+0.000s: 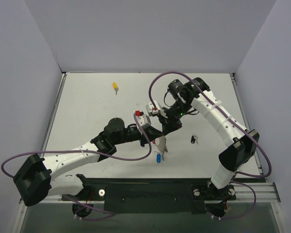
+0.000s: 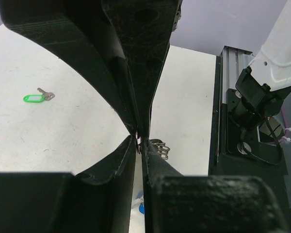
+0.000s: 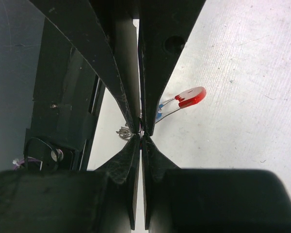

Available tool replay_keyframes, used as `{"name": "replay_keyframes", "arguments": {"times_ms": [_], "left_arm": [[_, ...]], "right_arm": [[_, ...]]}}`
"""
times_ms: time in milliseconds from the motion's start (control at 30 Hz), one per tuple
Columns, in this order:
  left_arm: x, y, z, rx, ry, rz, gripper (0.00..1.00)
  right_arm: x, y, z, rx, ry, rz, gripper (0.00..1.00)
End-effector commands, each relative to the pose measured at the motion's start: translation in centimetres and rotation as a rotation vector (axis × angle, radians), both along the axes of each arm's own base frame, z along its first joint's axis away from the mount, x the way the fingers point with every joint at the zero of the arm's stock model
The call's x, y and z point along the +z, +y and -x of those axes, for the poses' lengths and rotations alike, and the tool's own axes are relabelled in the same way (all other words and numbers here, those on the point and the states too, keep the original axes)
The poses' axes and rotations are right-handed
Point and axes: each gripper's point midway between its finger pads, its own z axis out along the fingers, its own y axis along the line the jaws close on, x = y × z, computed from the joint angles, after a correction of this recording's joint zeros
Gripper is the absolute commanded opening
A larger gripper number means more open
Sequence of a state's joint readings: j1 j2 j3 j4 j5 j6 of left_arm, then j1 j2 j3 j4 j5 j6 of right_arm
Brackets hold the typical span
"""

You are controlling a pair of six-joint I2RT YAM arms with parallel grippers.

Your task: Put the keys on the keyring

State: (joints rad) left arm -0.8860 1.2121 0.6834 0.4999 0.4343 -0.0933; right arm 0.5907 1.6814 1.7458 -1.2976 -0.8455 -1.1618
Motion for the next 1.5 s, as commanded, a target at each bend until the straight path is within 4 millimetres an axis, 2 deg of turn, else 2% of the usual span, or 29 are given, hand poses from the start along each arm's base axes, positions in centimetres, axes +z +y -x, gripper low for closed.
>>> {"name": "replay_keyframes", "arguments": {"times_ms": [0,233,300,333,567,767,900,1067,1167,1300,1467], "left_arm": [[3.5,0.0,-0.2,0.013,-0.062,0.082,0.21],[3.4,0.1,-0.2,0.019,-0.062,0.080,0.20],[3.4,0.2,-0.3,0.023,-0.064,0.077,0.15],[3.4,0.1,-0.2,0.020,-0.066,0.075,0.00],[2.5,0.3,-0.3,0.022,-0.076,0.036,0.00],[2.8,1.2,0.2,0.014,-0.095,0.080,0.00],[3.1,1.6,1.3,-0.050,-0.131,0.121,0.00],[4.1,2.7,4.1,-0.153,-0.282,0.182,0.00],[5.0,3.5,4.9,-0.170,-0.414,0.199,0.00],[6.2,3.6,5.6,-0.205,-0.486,0.215,0.00],[6.5,3.7,6.3,-0.249,-0.592,0.190,0.00]], "right_arm": [[1.2,0.5,1.0,0.019,0.043,-0.038,0.00],[1.1,0.5,1.0,0.018,0.044,-0.035,0.00],[1.1,0.5,1.1,0.018,0.046,-0.038,0.00],[1.1,0.5,1.0,0.018,0.046,-0.036,0.00],[1.3,0.5,1.3,0.031,0.060,-0.051,0.00],[2.5,-0.4,2.0,0.042,0.086,-0.087,0.39],[3.8,-1.6,3.1,0.073,0.084,-0.136,0.44],[4.6,-2.4,3.4,0.050,0.103,-0.230,0.47],[4.3,-2.9,3.3,0.023,0.117,-0.260,0.48],[4.2,-3.4,3.5,0.006,0.122,-0.293,0.51],[3.7,-3.7,3.7,0.023,0.110,-0.293,0.52]]}}
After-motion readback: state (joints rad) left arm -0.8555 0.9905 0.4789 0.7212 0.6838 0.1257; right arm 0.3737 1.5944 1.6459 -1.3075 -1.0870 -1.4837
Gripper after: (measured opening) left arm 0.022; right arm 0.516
